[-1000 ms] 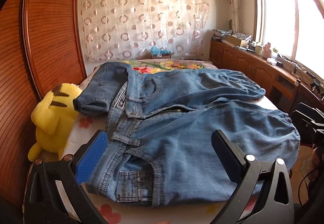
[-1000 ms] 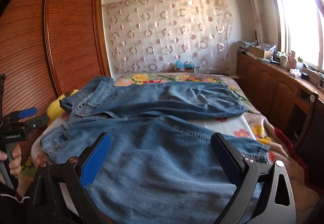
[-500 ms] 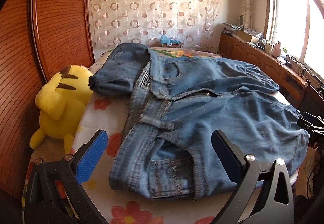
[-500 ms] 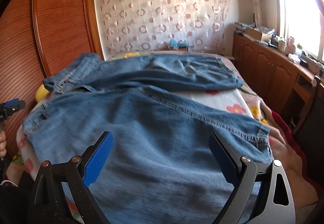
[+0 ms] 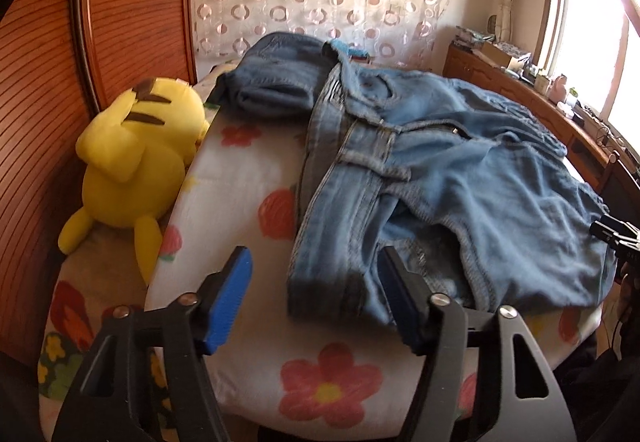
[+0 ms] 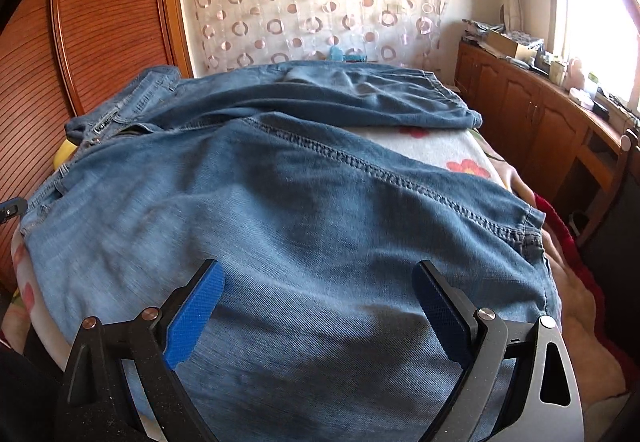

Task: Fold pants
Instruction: 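Lower left gripper to the jeans waistband while right gripper lowers to the leg, then close left gripper on the waistband while right gripper grasps the leg hem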

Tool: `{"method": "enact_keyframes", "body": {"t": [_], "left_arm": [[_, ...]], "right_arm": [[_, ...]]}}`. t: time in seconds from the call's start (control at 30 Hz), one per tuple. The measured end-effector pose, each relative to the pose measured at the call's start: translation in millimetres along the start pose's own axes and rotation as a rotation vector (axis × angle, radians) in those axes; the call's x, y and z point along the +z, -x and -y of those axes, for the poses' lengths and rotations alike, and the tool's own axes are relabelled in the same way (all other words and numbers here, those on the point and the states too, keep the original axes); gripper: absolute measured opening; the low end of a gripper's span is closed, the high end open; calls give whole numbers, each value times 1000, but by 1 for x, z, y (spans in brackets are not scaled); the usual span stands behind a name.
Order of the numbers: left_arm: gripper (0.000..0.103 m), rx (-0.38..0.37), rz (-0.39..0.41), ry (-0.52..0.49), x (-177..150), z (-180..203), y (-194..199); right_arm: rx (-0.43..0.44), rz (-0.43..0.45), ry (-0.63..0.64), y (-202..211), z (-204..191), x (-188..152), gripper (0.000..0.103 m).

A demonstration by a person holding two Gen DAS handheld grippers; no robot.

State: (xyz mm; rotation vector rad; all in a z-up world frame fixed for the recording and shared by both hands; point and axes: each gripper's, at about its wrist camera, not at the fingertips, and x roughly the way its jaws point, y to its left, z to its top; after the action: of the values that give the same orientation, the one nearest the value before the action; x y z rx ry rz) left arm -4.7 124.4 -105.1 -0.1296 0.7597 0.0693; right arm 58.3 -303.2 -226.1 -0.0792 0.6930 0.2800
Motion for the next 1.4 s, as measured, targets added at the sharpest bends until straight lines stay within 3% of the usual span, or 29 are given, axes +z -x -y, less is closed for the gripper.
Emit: {"method": "enact_keyframes", "body": {"t": [0.33,0.57,0.6,0.97,1.23,1.4], "left_arm": [[58,-14,-25,19,-14,0,-11],[19,-72,-2,7,-12,7,-3],[18,-70,9,3,-11,9,0],[15,-133,206,-96,57,49,47],[15,-172,283,-162,120,90,35],[15,-174,282,-179,146,108,18]], "right_arm": [[-6,-13,-9,18,-4,-4,95],[-7,-12,-6,24,-7,-14,95],[-6,-12,-8,22,-4,-14,95],[22,10,-28,5,16,10,93],[71,60,-11,16,12,18,76],[125,97,-1,24,6,20,75]]}}
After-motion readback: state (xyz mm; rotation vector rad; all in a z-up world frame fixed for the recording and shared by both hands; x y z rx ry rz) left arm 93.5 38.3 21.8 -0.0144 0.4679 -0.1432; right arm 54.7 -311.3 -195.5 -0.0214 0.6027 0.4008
